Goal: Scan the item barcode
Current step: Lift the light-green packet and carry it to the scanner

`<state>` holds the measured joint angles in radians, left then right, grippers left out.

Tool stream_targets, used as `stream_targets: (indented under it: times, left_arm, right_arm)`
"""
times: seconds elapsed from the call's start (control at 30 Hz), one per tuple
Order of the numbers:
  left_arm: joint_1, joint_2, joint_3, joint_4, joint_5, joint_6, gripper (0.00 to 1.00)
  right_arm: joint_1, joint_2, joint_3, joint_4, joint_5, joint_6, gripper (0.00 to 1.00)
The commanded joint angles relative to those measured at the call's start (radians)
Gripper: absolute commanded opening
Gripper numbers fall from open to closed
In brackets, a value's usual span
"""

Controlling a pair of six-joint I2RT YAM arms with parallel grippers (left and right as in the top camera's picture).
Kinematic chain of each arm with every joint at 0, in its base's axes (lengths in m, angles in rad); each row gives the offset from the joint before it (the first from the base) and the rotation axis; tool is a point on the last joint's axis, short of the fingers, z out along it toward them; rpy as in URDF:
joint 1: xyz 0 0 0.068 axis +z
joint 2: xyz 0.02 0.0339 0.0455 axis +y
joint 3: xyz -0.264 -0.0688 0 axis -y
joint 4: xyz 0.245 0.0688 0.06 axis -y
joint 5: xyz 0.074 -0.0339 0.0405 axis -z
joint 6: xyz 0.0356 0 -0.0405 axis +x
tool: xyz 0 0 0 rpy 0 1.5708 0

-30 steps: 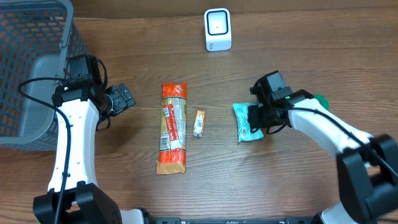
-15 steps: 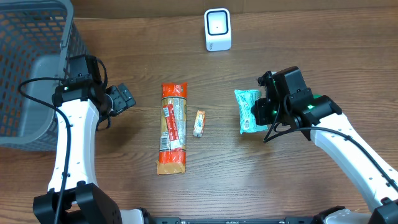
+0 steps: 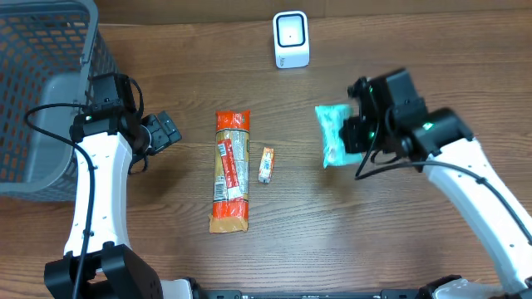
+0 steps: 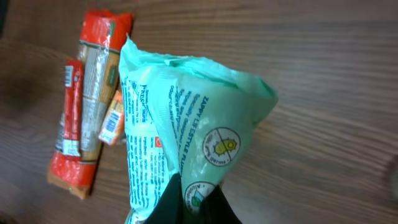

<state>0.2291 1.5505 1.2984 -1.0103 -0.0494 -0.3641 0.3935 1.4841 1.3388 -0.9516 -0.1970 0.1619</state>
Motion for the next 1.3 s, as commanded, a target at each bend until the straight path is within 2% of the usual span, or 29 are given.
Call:
stream_targets:
  times: [0.0, 0.3, 0.4, 0.53, 0.7, 1.0, 1.27]
  left_arm:
    - [0.0, -0.001, 0.0, 0.001, -0.006, -0.006, 1.0]
    - [0.0, -0.001, 0.0, 0.001, -0.006, -0.006, 1.0]
    - [0.0, -0.001, 0.0, 0.001, -0.006, -0.006, 1.0]
    - [0.0, -0.001, 0.0, 0.001, -0.006, -0.006, 1.0]
    - [0.0, -0.001, 0.0, 0.001, -0.006, -0.006, 1.0]
    - [0.0, -0.001, 0.0, 0.001, -0.006, -0.006, 1.0]
    - [0.0, -0.001, 0.0, 0.001, -0.006, -0.006, 1.0]
  right_arm:
    - [0.0, 0.041, 0.182, -0.067, 0.046, -0.042, 0.03]
    - [0.006, 0.247, 0.69, -0.293, 0.201, -0.113, 0.03]
    - [0.006, 0.282, 0.743, -0.254, 0.207, -0.168, 0.03]
    - [0.025, 0.315, 0.743, -0.189, 0.227, -0.335, 0.03]
    - [0.078, 0.379, 0.743, -0.012, 0.517, -0.377, 0.04]
    - [0.147, 0.504, 0.743, 0.286, 0.874, -0.381, 0.04]
    - [0.2, 0.702, 0.743, 0.61, 1.142, -0.615, 0.04]
